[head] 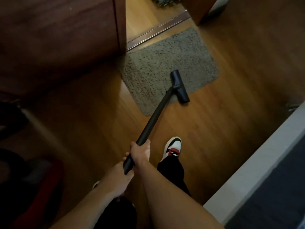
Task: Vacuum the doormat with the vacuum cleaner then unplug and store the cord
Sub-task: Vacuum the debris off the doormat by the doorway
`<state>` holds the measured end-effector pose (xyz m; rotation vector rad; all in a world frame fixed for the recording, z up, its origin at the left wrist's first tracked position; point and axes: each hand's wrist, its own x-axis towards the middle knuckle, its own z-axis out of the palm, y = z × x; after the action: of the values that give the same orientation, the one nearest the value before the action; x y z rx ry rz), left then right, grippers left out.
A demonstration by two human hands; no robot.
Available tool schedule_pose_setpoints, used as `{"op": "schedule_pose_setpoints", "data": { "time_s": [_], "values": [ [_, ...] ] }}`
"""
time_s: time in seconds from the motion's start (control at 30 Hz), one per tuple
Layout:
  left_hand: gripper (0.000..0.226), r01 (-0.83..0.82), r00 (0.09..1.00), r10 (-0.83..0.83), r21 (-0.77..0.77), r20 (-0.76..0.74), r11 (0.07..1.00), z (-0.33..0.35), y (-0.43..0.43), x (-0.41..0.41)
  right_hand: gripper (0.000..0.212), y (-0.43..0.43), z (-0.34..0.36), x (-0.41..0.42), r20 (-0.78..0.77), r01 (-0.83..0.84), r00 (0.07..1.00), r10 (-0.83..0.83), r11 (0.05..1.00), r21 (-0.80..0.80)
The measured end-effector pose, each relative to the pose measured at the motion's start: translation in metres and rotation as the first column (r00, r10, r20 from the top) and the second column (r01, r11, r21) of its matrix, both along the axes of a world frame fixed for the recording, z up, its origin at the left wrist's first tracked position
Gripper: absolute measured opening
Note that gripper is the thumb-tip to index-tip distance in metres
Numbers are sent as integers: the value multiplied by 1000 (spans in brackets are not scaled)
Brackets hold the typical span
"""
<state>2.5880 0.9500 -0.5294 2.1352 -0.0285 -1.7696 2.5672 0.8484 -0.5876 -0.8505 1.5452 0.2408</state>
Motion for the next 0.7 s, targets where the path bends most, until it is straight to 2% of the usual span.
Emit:
{"op": "schedule_pose_setpoints", "data": {
  "time_s": [0.13, 0.3, 0.4, 0.53, 0.7],
  "values": [
    [19, 14, 1000, -14, -7, 22, 1000, 17, 49, 4, 47, 46, 18, 1, 12, 35, 999, -35, 998, 60],
    [18, 17, 999, -16, -18, 43, 1000, 27, 62, 5, 44, 59, 29, 2, 17, 51, 998, -53, 995, 88],
    [15, 14, 999, -13, -2, 41, 1000, 24, 48, -3, 45, 45, 24, -1, 5, 37, 999, -38, 997, 66],
    [15, -66, 998, 66, -22, 1, 998, 14, 10, -16, 45, 7, 13, -9, -11, -81, 997, 81, 997, -3],
    [18, -95, 994, 98, -63, 48, 993, -2, -56, -21, 38, -59, 0, -7, -11, -130, 992, 130, 991, -38]
  ]
}}
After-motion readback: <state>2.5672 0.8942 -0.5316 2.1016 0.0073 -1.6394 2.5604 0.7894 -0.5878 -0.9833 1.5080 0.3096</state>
